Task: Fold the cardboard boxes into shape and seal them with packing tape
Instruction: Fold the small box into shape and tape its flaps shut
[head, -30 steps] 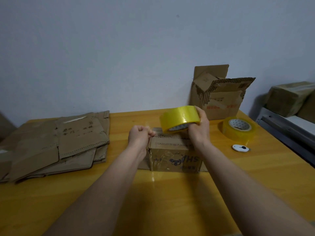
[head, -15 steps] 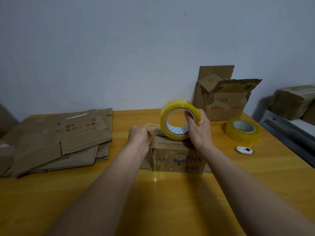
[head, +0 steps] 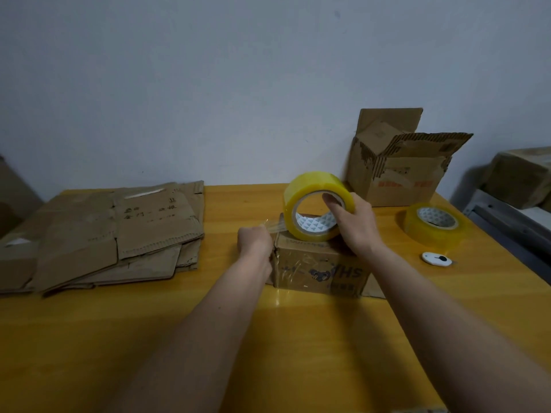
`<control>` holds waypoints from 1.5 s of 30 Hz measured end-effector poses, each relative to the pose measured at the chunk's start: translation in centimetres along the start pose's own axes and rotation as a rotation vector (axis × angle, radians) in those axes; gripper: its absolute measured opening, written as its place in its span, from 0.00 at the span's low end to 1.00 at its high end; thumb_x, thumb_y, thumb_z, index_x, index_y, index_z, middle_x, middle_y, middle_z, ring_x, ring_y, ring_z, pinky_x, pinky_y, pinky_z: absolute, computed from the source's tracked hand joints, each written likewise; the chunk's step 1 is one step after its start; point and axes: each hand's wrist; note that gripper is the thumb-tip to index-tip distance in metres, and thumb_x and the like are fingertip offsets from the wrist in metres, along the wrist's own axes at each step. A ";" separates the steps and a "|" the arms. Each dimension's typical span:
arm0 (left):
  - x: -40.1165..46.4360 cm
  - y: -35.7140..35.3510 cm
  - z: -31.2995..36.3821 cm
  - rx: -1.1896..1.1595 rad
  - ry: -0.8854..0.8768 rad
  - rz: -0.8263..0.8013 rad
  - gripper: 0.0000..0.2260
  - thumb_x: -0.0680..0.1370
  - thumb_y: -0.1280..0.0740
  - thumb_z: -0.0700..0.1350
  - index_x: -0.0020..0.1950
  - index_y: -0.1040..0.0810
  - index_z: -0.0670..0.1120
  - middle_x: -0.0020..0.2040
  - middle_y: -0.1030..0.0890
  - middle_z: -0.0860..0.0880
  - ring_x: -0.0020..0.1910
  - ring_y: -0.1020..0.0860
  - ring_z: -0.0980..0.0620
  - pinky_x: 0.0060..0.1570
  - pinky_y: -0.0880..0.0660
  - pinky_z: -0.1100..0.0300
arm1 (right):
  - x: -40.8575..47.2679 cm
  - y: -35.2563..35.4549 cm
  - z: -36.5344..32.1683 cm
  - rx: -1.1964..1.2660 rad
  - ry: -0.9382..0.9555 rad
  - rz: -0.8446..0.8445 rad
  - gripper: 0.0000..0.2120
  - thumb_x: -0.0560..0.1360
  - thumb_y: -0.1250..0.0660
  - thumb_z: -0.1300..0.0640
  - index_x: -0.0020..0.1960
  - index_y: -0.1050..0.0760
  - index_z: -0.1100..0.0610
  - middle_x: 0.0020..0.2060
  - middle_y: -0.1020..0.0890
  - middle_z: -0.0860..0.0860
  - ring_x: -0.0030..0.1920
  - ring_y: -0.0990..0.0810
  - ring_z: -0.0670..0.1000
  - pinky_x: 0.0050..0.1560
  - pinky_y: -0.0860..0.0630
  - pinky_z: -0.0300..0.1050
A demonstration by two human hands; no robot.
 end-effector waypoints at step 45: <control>0.6 -1.5 3.0 1.761 -0.636 -0.469 0.60 0.58 0.29 0.74 0.76 0.64 0.59 0.78 0.55 0.49 0.76 0.54 0.41 0.70 0.50 0.33 | -0.2 4.6 3.3 0.087 -0.230 0.145 0.10 0.77 0.34 0.57 0.58 0.26 0.56 0.50 0.20 0.54 0.51 0.21 0.54 0.54 0.23 0.55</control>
Point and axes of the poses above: each hand's wrist, its own x-axis towards the middle knuckle, its own y-axis out of the back of the hand, z = x × y
